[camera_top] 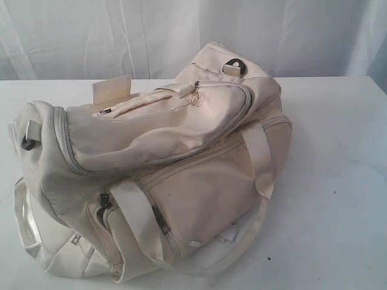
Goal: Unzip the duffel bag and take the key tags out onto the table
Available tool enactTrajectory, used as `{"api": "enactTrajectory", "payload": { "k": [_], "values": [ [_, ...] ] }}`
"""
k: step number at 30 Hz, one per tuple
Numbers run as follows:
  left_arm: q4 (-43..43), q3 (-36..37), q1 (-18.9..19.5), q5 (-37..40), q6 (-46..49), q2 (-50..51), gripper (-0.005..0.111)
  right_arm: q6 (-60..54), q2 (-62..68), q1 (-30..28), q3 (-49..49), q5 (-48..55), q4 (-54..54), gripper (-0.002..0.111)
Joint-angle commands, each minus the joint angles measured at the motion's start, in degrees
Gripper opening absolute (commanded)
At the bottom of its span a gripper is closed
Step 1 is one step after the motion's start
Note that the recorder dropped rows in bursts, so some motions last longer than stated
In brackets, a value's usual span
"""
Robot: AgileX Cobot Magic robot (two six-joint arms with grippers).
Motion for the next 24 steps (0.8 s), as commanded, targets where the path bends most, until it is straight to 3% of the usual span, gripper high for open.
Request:
{"api": "enactTrajectory", "payload": {
  "k": [1, 24],
  "values": [
    [-0.4, 0.2, -0.3, -0.1, -0.1, -0.2, 0.048, 0.1, -0.3, 0.3, 0.1, 0.0, 0.1, 0.0],
    [-0.4, 0.2, -0.3, -0.1, 0.2, -0.2, 0.048, 1.8, -0.3, 0.3, 0.1, 0.0, 0.1, 0.0]
  ]
}}
